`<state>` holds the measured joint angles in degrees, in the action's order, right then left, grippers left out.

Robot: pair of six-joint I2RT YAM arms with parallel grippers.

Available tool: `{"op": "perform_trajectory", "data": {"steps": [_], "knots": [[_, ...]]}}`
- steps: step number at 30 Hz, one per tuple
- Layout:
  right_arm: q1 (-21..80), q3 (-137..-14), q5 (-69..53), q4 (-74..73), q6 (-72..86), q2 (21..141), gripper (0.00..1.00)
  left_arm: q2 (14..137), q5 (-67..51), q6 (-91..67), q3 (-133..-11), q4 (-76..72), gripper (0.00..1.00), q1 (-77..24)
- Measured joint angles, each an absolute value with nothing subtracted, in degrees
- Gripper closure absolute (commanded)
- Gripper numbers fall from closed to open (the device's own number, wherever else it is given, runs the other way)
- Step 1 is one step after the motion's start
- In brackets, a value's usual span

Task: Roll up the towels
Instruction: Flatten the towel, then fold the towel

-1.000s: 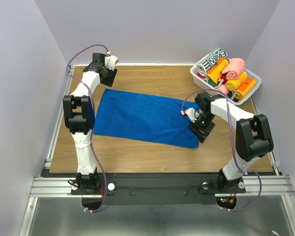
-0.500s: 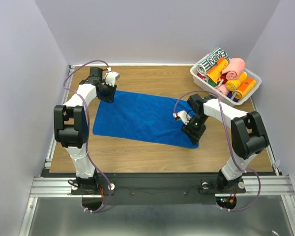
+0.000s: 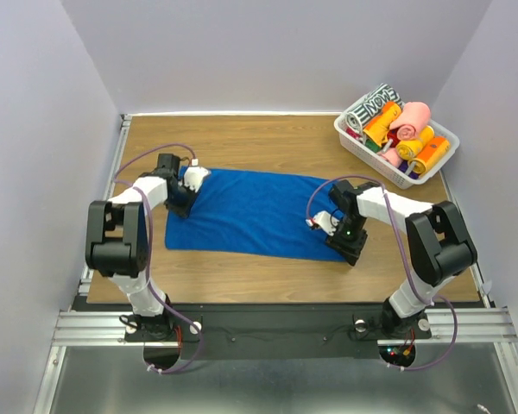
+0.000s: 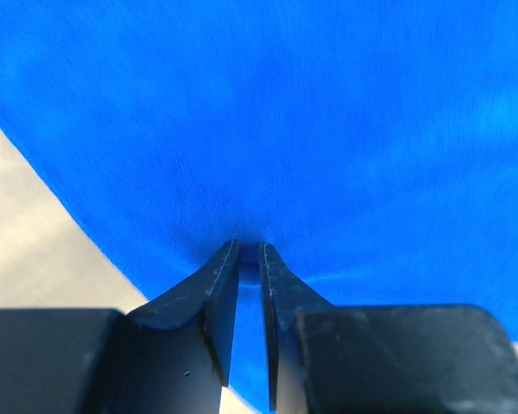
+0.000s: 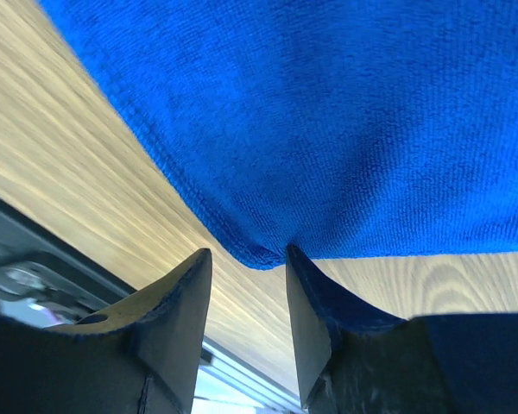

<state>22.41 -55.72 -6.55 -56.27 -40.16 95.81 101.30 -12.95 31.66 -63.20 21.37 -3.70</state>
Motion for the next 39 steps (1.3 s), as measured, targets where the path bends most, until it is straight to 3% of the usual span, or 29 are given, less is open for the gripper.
{"op": "perform_trajectory", "data": {"steps": [5, 10, 14, 18, 22, 26, 39], "knots": [[22.44, -54.68, -3.81, -56.29, -42.39, 95.0, 0.53, 93.08, -11.97, 33.15, -53.84, 23.49, 0.71, -3.64], [22.41, -53.3, -4.6, -57.52, -44.86, 92.79, 0.41, 89.91, -12.36, 33.52, -52.4, 27.42, 0.52, -3.6], [22.17, -56.01, -8.75, -60.73, -45.15, 91.2, 0.37, 89.3, -14.55, 33.17, -57.8, 31.48, 0.47, -3.22], [21.02, -70.08, -14.83, -63.46, -42.68, 91.33, 0.39, 89.54, -18.74, 31.97, -70.08, 32.71, 0.34, -2.52], [15.75, -87.07, -18.72, -60.86, -38.28, 97.25, 0.54, 89.91, -21.12, 30.22, -77.95, 30.0, 0.34, -1.3], [10.39, -96.16, -17.54, -57.89, -34.48, 106.43, 0.61, 93.82, -22.06, 28.38, -83.31, 28.51, 0.34, 0.3], [6.2, -102.54, -12.29, -52.82, -28.58, 122.74, 0.61, 103.35, -22.59, 25.61, -85.3, 27.49, 0.34, 3.18]]}}
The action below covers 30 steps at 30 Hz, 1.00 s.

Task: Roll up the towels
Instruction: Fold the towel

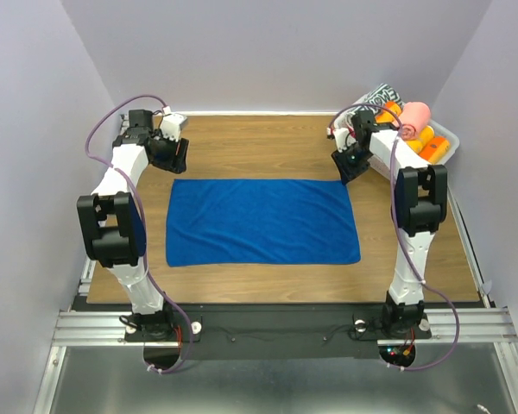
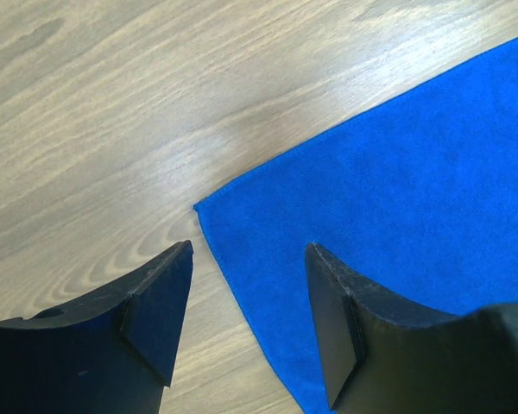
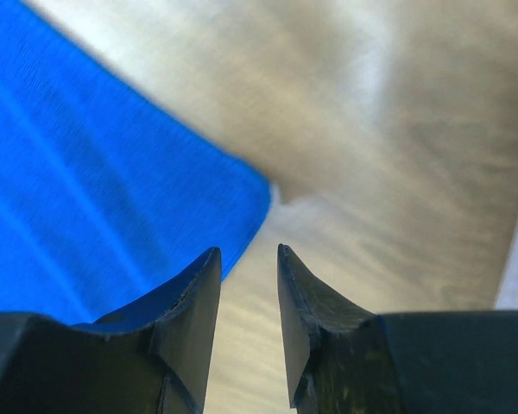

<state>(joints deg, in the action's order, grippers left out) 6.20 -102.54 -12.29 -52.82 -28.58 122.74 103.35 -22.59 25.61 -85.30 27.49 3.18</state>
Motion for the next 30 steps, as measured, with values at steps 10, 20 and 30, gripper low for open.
{"op": "perform_trajectory", "data": {"steps": [10, 20, 30], "knots": [[5.19, -108.4, -13.56, -51.51, -26.46, 127.55, 0.59, 104.22, -22.92, 25.23, -86.41, 27.18, 0.34, 3.49], [5.21, -108.4, -15.22, -51.53, -25.43, 129.56, 0.69, 105.36, -22.87, 24.86, -86.8, 26.79, 0.34, 3.88], [5.19, -108.38, -17.02, -51.44, -25.26, 130.37, 0.99, 111.04, -22.96, 24.29, -90.45, 27.35, 0.36, 6.74]]}}
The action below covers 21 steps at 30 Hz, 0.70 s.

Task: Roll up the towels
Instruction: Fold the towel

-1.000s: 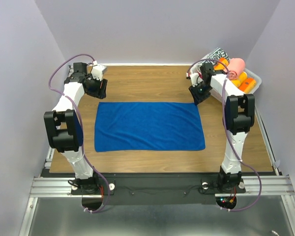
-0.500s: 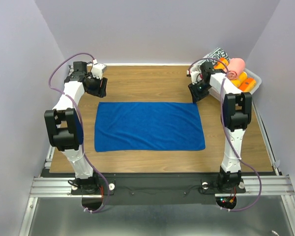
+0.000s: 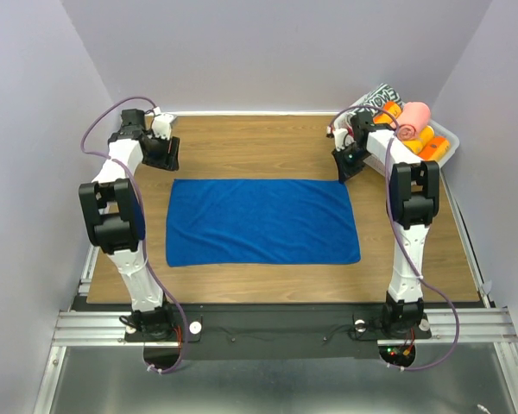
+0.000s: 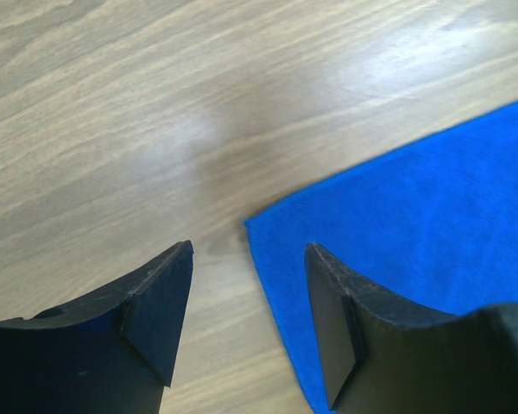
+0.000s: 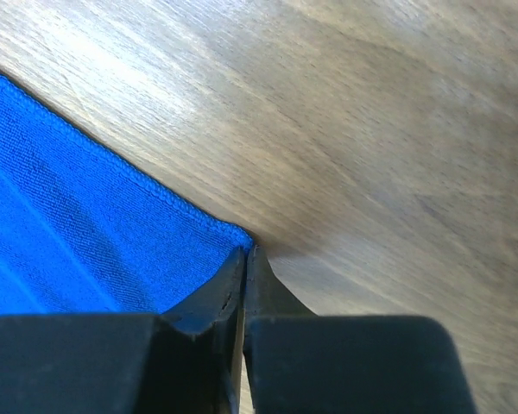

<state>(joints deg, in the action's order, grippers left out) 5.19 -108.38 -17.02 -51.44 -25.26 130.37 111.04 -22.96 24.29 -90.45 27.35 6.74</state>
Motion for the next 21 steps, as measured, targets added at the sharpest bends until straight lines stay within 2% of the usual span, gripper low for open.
{"op": "perform_trajectory", "data": {"steps": [10, 21], "knots": [[5.19, -108.36, -18.33, -51.46, -25.26, 130.37, 0.99, 119.31, -21.19, 24.36, -94.83, 28.14, 0.5, 7.09], [5.21, -108.27, -18.44, -51.48, -25.28, 130.37, 0.99, 122.37, -20.53, 24.38, -95.2, 28.58, 0.52, 7.09]]}}
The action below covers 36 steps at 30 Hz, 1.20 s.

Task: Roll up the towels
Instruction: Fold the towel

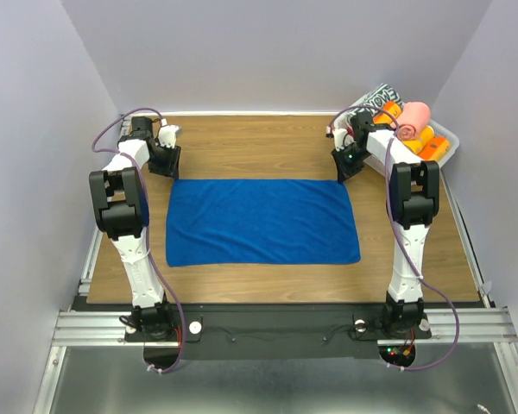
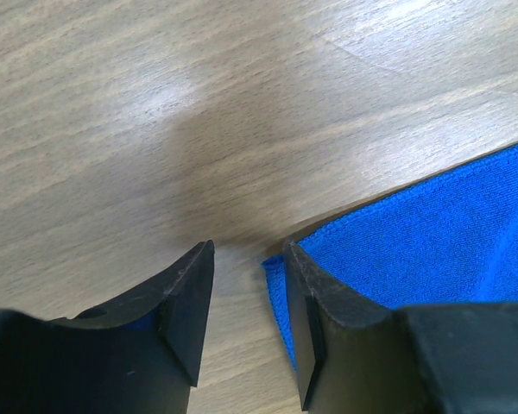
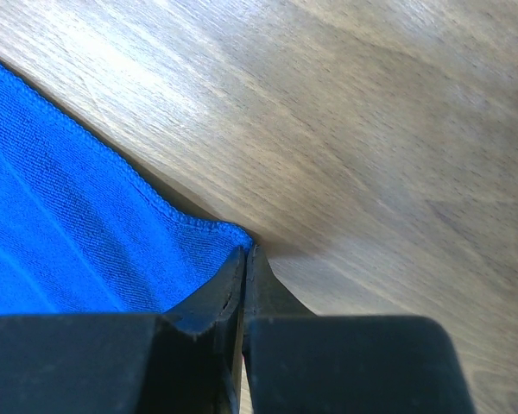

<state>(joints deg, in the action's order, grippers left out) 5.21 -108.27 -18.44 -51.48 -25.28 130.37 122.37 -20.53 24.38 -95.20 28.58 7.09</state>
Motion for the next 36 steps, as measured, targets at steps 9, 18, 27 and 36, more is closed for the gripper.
{"op": "perform_trajectory", "data": {"steps": [9, 18, 27, 36], "knots": [[5.21, -108.27, -18.39, -51.48, -25.67, 130.37, 0.99, 123.33, -21.65, 24.34, -95.26, 28.69, 0.65, 7.09], [5.19, -108.27, -18.31, -51.53, -25.74, 130.37, 0.99, 124.01, -23.68, 24.01, -95.64, 29.74, 0.6, 7.09], [5.19, -108.27, -18.22, -51.55, -26.13, 130.37, 0.99, 124.01, -25.67, 23.0, -96.92, 31.7, 0.59, 7.2], [5.21, -108.27, -17.89, -51.55, -26.15, 130.37, 0.99, 124.03, -24.6, 22.52, -98.41, 32.47, 0.62, 7.25]]}}
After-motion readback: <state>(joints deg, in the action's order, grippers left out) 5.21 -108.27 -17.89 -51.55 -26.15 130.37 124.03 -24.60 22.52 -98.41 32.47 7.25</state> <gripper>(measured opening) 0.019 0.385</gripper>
